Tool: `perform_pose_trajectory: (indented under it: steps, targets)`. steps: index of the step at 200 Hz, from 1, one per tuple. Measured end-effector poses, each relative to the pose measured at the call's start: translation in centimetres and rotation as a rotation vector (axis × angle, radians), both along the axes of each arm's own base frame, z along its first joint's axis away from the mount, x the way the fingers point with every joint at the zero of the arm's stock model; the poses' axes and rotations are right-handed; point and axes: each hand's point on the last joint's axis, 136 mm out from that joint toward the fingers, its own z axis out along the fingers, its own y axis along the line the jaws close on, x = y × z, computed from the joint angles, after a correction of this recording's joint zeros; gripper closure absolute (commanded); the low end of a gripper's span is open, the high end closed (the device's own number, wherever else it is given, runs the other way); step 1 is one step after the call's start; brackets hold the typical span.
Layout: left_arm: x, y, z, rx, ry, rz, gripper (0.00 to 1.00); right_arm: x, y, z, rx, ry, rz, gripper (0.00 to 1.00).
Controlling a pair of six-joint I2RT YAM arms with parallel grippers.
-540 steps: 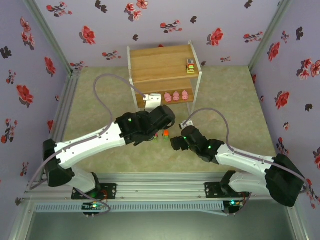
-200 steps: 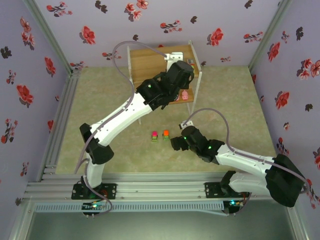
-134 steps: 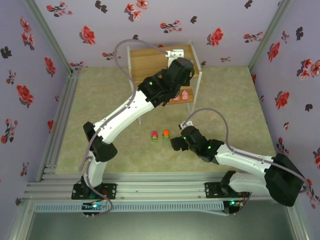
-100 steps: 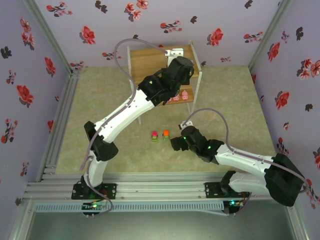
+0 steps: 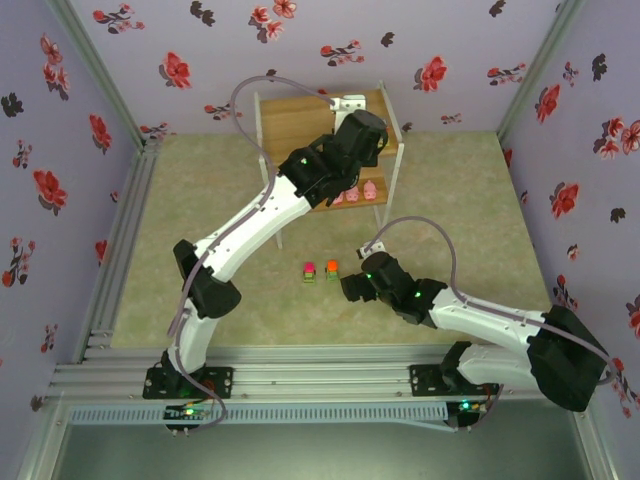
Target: Place and organize the plastic toys onto the shelf
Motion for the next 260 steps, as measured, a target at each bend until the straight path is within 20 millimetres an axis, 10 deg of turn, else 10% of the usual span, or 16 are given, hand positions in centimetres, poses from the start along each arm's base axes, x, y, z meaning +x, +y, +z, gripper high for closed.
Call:
perform_pose_trajectory:
  steps: [260]
  targets:
    - [0.45, 0.06, -0.84, 0.02, 0.022, 0.001, 0.68, 0.1, 0.04, -0.01, 0.0, -0.003, -0.002, 0.1]
